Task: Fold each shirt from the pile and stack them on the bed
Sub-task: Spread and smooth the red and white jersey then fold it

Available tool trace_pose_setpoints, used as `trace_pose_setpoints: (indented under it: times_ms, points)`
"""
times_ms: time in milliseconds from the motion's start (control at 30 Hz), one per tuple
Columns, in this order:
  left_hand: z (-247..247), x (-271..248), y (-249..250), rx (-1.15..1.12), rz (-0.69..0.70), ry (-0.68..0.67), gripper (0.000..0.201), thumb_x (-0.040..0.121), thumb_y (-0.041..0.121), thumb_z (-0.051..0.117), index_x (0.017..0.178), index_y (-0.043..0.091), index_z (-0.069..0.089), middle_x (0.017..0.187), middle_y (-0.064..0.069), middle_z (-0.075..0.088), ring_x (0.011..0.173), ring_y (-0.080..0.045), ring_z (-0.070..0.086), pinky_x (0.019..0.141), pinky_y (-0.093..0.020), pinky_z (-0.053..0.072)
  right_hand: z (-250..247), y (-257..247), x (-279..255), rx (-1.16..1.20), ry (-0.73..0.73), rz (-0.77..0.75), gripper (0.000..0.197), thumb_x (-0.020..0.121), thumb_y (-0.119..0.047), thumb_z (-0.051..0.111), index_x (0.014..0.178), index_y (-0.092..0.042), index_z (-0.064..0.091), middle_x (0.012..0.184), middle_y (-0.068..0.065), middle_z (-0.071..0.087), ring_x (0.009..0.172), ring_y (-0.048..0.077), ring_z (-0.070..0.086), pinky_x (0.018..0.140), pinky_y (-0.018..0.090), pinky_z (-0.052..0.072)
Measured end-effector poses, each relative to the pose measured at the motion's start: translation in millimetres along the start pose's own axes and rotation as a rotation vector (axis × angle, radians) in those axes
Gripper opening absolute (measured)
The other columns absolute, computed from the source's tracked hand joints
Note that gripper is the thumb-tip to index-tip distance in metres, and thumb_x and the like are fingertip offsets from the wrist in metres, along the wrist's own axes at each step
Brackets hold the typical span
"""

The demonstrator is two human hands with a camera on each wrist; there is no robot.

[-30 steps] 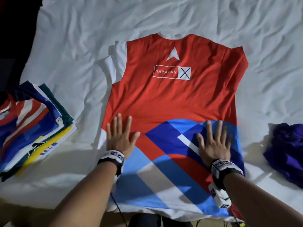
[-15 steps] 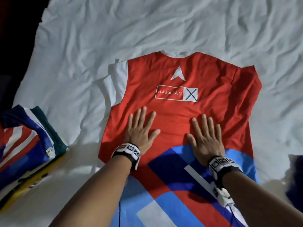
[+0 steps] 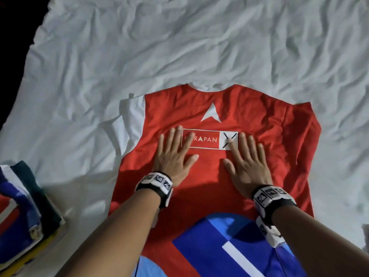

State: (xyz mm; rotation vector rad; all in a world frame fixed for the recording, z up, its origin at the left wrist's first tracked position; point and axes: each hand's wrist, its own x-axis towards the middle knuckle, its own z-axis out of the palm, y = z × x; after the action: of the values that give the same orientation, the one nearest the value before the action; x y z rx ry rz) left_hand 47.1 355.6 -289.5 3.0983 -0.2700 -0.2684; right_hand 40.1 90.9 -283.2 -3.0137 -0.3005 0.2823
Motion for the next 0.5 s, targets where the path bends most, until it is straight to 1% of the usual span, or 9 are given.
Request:
trace_pose_setpoints:
  times_ms: [100, 167, 200, 233, 300, 333, 367, 433, 500]
  points:
    - [-5, 8, -45, -0.046, -0.319, -0.045, 0.082, 0.098, 0.073, 0.004, 0.164, 0.026, -0.005, 0.171, -0.010, -0.011, 0.158, -0.028, -0.010, 0.126, -0.053, -0.005, -10, 30, 14, 0.112, 0.018, 0.329, 0.071, 0.100, -0.066, 0.014, 0.163, -0.032, 0.005, 0.171, 0.008, -0.006, 0.157, 0.029, -0.005, 0.126, 0.050, -0.004]
    - [-16, 20, -54, -0.077, -0.455, -0.037, 0.085, 0.097, 0.070, 0.000, 0.164, 0.019, -0.006, 0.169, -0.014, -0.017, 0.157, -0.029, -0.017, 0.126, -0.056, -0.005, -19, 31, 30, 0.157, 0.035, 0.480, 0.077, 0.099, -0.065, 0.012, 0.164, -0.023, 0.007, 0.170, 0.014, -0.005, 0.157, 0.032, -0.006, 0.125, 0.055, -0.001]
    - [-22, 29, -48, -0.080, -0.436, 0.000, 0.084, 0.098, 0.068, 0.004, 0.164, 0.017, -0.005, 0.169, -0.016, -0.017, 0.156, -0.031, -0.018, 0.125, -0.057, -0.005, -24, 24, 38, 0.140, 0.056, 0.452, 0.077, 0.099, -0.062, 0.014, 0.164, -0.020, 0.008, 0.170, 0.016, -0.004, 0.157, 0.034, -0.006, 0.125, 0.056, -0.001]
    - [-29, 38, -36, -0.080, -0.346, 0.041, 0.082, 0.100, 0.065, 0.010, 0.164, 0.017, -0.004, 0.169, -0.017, -0.016, 0.157, -0.033, -0.016, 0.126, -0.057, -0.006, -26, 14, 46, 0.110, 0.075, 0.338, 0.076, 0.100, -0.059, 0.018, 0.164, -0.019, 0.010, 0.170, 0.017, -0.003, 0.156, 0.035, -0.006, 0.125, 0.056, -0.003]
    - [-33, 56, -5, -0.094, -0.044, 0.070, 0.076, 0.102, 0.060, 0.020, 0.165, 0.024, -0.001, 0.170, -0.015, -0.013, 0.157, -0.034, -0.012, 0.126, -0.057, -0.005, -27, -8, 60, 0.057, 0.052, -0.002, 0.070, 0.102, -0.055, 0.024, 0.164, -0.024, 0.011, 0.170, 0.014, -0.001, 0.157, 0.035, -0.004, 0.126, 0.054, -0.001]
    - [-31, 63, 8, -0.098, 0.087, 0.050, 0.074, 0.102, 0.059, 0.022, 0.165, 0.028, 0.000, 0.171, -0.014, -0.012, 0.158, -0.033, -0.011, 0.126, -0.057, -0.002, -24, -15, 67, 0.037, 0.030, -0.130, 0.068, 0.103, -0.055, 0.024, 0.164, -0.026, 0.011, 0.171, 0.012, -0.001, 0.157, 0.033, -0.003, 0.126, 0.055, 0.003]
    - [-29, 69, 17, -0.085, 0.157, 0.015, 0.072, 0.102, 0.059, 0.021, 0.165, 0.031, 0.000, 0.171, -0.012, -0.013, 0.158, -0.032, -0.011, 0.125, -0.058, 0.001, -22, -18, 75, 0.026, 0.002, -0.184, 0.067, 0.104, -0.057, 0.022, 0.164, -0.029, 0.010, 0.171, 0.010, -0.001, 0.157, 0.031, -0.003, 0.126, 0.056, 0.006]
    - [-22, 80, 14, -0.056, 0.124, -0.043, 0.071, 0.102, 0.064, 0.018, 0.163, 0.037, -0.007, 0.171, -0.006, -0.018, 0.158, -0.028, -0.015, 0.125, -0.057, 0.000, -19, -11, 87, 0.025, -0.044, -0.131, 0.068, 0.103, -0.063, 0.017, 0.163, -0.034, 0.002, 0.171, 0.004, -0.007, 0.157, 0.027, -0.007, 0.126, 0.054, 0.006]
    - [-15, 87, -2, -0.080, -0.031, -0.065, 0.073, 0.100, 0.070, 0.014, 0.160, 0.041, -0.016, 0.169, -0.002, -0.024, 0.157, -0.024, -0.019, 0.126, -0.054, -0.007, -17, 4, 94, 0.027, -0.056, -0.035, 0.069, 0.102, -0.068, 0.011, 0.161, -0.039, -0.009, 0.169, 0.000, -0.017, 0.156, 0.023, -0.017, 0.127, 0.050, -0.003]
